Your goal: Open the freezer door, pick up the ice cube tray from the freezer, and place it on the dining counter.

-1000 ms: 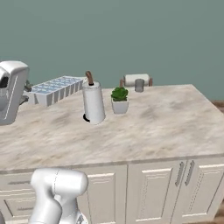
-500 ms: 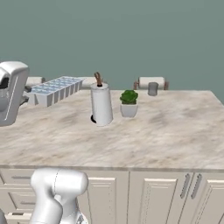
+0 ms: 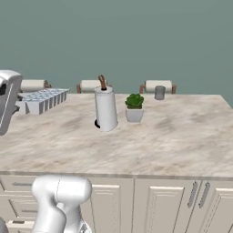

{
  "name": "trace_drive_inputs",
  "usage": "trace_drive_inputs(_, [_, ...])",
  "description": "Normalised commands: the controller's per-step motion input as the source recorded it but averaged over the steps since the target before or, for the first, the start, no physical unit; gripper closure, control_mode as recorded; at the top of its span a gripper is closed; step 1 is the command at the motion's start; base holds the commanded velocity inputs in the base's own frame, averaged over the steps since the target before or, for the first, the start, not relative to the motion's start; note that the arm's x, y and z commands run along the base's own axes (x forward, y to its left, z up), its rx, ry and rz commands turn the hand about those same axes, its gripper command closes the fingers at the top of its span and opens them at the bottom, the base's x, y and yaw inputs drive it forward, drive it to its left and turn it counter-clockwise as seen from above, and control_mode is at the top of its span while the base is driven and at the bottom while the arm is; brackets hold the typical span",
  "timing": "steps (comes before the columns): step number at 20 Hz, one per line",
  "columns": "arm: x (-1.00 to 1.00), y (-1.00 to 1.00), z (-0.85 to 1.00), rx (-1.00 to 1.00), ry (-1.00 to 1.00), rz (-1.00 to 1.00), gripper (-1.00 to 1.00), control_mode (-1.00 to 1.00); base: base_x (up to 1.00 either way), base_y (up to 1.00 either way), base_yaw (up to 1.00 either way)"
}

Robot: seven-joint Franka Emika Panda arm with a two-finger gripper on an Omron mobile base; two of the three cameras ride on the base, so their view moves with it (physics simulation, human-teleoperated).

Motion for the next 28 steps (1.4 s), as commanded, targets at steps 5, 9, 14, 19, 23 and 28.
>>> trace_drive_inputs(5, [0.26,0.79,-0.25,0.00,0.17,0.15,1.00,-1.00,0.00,0.00,0.00])
trace_drive_inputs(9, [0.51,0.60,-0.05,0.00,0.20,0.00,1.00,-1.00,0.00,0.00,0.00])
trace_drive_inputs(14, [0.65,0.42,-0.03,0.00,0.22,-0.14,1.00,-1.00,0.00,0.00,0.00])
trace_drive_inputs(19, [0.67,0.30,-0.09,0.00,0.17,-0.23,1.00,-1.00,0.00,0.00,0.00])
trace_drive_inputs(23, [0.61,0.13,-0.29,0.00,0.09,-0.23,1.00,-1.00,0.00,0.00,0.00])
trace_drive_inputs(28, [0.45,0.01,-0.46,0.00,0.01,-0.15,1.00,-1.00,0.00,0.00,0.00])
